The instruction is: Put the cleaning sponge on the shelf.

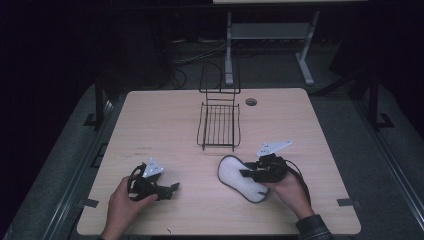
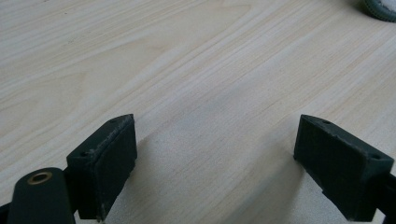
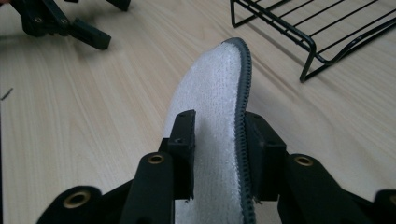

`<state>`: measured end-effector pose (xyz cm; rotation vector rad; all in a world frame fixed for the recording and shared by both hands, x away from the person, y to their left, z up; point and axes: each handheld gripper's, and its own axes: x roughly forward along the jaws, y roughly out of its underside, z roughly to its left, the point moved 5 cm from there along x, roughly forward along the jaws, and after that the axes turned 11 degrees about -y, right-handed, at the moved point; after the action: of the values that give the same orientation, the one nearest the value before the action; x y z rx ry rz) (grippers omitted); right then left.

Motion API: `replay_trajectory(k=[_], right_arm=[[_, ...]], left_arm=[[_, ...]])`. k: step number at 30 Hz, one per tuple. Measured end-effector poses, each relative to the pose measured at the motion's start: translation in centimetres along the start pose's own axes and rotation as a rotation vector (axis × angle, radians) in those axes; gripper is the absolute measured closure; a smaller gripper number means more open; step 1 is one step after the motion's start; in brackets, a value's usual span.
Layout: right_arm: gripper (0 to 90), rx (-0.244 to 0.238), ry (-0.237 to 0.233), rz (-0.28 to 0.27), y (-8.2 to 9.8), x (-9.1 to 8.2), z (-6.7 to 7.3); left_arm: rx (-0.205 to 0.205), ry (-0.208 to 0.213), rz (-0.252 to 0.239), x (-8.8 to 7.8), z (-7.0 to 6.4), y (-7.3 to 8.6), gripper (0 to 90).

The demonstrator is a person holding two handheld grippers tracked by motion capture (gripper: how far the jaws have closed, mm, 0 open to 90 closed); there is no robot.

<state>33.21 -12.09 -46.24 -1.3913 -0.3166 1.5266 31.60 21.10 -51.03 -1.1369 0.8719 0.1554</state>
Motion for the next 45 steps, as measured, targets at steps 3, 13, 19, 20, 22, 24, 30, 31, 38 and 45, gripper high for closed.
replay_trajectory(k=[3, 13, 19, 20, 22, 24, 30, 31, 38, 45], right_arm=[[70.1, 0.005, -0.010, -0.015, -0.2, -0.3, 0.1], [77.8, 0.001, -0.018, -0.037, -0.5, -1.0, 0.4], [80.1, 0.007, -0.030, -0.033, -0.5, -1.0, 0.6], [80.1, 0.006, -0.030, -0.033, -0.5, -1.0, 0.6], [80.1, 0.000, -0.028, -0.034, -0.5, -1.1, 0.6], [80.1, 0.004, -0.028, -0.040, -0.6, -1.2, 0.7], [80.1, -0.001, -0.018, -0.059, -0.8, -1.5, 0.6], [80.1, -0.004, -0.017, -0.060, -0.9, -1.6, 0.5], [80.1, -0.018, 0.003, -0.075, -1.6, -2.3, 0.4], [80.1, -0.025, 0.020, -0.101, -2.3, -3.2, 0.0]], left_arm=[[-0.001, 0.000, 0.000, 0.0, 0.0, 0.0, 12.4], [-0.004, -0.001, -0.002, 0.0, 0.0, 0.0, 12.5], [-0.004, 0.000, -0.002, 0.0, 0.0, 0.0, 12.5], [-0.004, 0.000, -0.002, 0.0, 0.0, 0.0, 12.4], [-0.004, 0.000, -0.001, 0.0, 0.0, 0.0, 12.4], [-0.004, 0.000, -0.002, 0.0, 0.0, 0.0, 12.4], [-0.003, 0.000, -0.002, 0.0, 0.0, 0.0, 12.4], [-0.004, 0.000, -0.002, 0.0, 0.0, 0.0, 12.4], [-0.004, 0.000, -0.002, 0.0, 0.0, 0.0, 12.4], [-0.004, 0.000, -0.002, 0.0, 0.0, 0.0, 12.4]])
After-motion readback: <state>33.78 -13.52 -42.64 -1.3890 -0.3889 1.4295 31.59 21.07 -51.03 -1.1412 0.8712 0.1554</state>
